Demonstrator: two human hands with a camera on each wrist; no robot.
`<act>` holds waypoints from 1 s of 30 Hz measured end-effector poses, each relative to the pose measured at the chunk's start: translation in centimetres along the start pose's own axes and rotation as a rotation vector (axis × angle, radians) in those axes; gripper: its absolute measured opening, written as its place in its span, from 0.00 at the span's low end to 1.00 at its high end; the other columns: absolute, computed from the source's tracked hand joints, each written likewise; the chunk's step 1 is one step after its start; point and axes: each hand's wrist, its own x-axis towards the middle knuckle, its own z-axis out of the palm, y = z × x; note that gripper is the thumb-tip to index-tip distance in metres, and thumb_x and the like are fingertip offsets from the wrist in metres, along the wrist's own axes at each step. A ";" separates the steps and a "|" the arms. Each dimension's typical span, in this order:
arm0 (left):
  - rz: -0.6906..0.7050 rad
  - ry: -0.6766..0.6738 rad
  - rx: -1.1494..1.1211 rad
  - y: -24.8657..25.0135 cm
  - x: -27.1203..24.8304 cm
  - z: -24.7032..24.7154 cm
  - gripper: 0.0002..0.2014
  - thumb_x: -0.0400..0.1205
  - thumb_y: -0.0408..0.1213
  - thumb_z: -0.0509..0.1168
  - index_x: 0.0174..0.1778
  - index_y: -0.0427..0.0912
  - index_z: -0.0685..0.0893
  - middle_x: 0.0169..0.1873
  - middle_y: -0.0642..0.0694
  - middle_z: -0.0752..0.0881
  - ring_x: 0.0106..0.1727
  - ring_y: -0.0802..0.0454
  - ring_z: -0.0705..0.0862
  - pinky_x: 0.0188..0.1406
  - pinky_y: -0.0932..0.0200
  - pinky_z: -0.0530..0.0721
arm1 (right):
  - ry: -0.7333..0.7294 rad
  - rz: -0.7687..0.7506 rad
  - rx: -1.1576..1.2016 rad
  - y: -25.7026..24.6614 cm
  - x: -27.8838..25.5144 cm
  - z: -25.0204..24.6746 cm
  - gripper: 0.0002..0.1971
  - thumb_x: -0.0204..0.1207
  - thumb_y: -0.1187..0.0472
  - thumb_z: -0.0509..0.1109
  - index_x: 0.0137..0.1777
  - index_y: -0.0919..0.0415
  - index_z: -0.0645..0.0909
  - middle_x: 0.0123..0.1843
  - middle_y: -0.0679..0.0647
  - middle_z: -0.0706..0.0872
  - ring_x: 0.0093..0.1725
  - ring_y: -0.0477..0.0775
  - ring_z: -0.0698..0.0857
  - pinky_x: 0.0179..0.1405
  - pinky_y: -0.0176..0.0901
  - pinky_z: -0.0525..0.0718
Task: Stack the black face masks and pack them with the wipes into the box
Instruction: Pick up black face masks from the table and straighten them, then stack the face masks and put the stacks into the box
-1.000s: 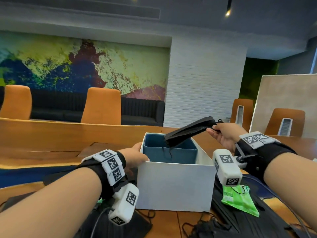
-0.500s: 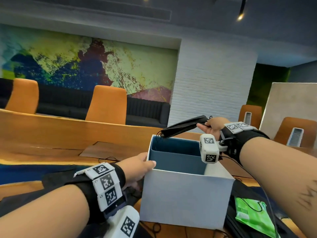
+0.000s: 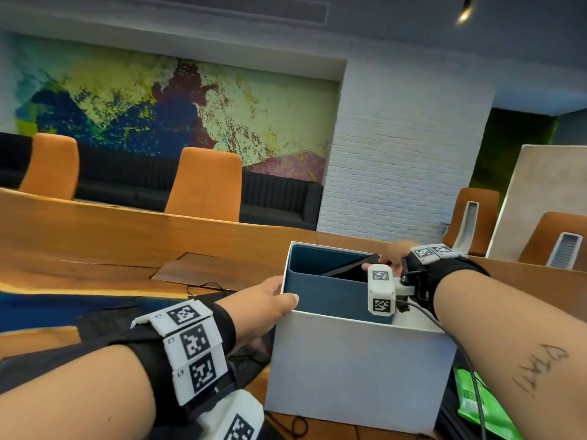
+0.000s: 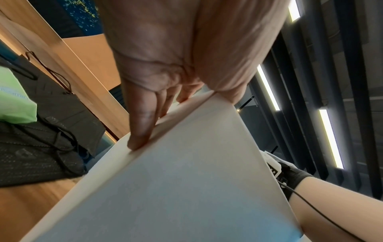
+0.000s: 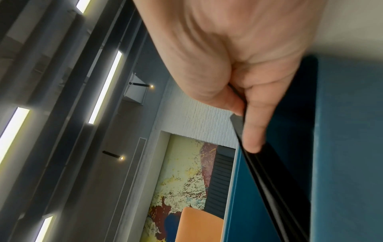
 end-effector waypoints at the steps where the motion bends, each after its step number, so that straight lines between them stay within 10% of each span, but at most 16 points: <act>1: -0.004 0.002 -0.004 0.0 0.0 0.0 0.13 0.87 0.45 0.55 0.66 0.59 0.64 0.64 0.47 0.79 0.64 0.44 0.80 0.61 0.34 0.82 | 0.019 0.005 -0.207 0.3 1.2 -0.3 0.11 0.77 0.66 0.67 0.57 0.56 0.83 0.52 0.57 0.87 0.58 0.60 0.84 0.53 0.46 0.86; 4: -0.014 0.002 -0.016 0.0 -0.1 0.1 0.15 0.87 0.45 0.55 0.69 0.58 0.64 0.63 0.47 0.78 0.63 0.45 0.80 0.61 0.34 0.82 | 0.042 0.013 -0.581 -0.1 1.0 -0.1 0.13 0.76 0.59 0.70 0.59 0.59 0.85 0.49 0.54 0.88 0.50 0.60 0.86 0.60 0.51 0.83; 11: -0.012 0.013 -0.029 0.0 -0.2 0.2 0.18 0.87 0.44 0.55 0.73 0.56 0.64 0.60 0.48 0.79 0.60 0.47 0.80 0.61 0.33 0.81 | 0.058 0.060 -0.071 -1.8 -1.7 -1.6 0.27 0.70 0.54 0.70 0.68 0.63 0.75 0.52 0.60 0.82 0.48 0.60 0.82 0.51 0.50 0.86; 17: -0.030 0.029 -0.035 0.5 -1.0 0.2 0.19 0.86 0.45 0.57 0.74 0.55 0.65 0.62 0.45 0.80 0.62 0.44 0.81 0.61 0.32 0.81 | 0.087 0.115 -0.015 -4.7 -8.8 -2.9 0.18 0.81 0.50 0.63 0.57 0.67 0.76 0.38 0.60 0.80 0.30 0.56 0.76 0.28 0.41 0.74; 23: -0.009 0.072 0.040 1.8 -3.8 0.7 0.24 0.84 0.50 0.60 0.75 0.44 0.69 0.61 0.46 0.81 0.54 0.53 0.83 0.42 0.53 0.86 | -0.027 0.134 0.239 -4.3 -16.9 -4.1 0.16 0.83 0.53 0.62 0.46 0.68 0.76 0.44 0.62 0.78 0.43 0.57 0.80 0.46 0.44 0.80; 26: 0.013 0.020 0.175 2.1 -6.2 0.7 0.23 0.83 0.51 0.62 0.71 0.44 0.71 0.64 0.48 0.80 0.65 0.50 0.79 0.64 0.49 0.81 | -0.073 0.054 0.287 -3.6 -21.6 -4.3 0.15 0.82 0.53 0.63 0.53 0.67 0.78 0.56 0.63 0.81 0.59 0.58 0.80 0.63 0.48 0.79; 30: -0.042 -0.051 0.223 2.4 -10.8 -0.1 0.20 0.84 0.48 0.61 0.70 0.46 0.70 0.67 0.46 0.75 0.70 0.48 0.74 0.64 0.56 0.73 | -0.162 -0.028 0.277 -2.7 -27.3 -2.8 0.16 0.81 0.53 0.64 0.55 0.67 0.81 0.54 0.62 0.84 0.58 0.59 0.83 0.65 0.52 0.80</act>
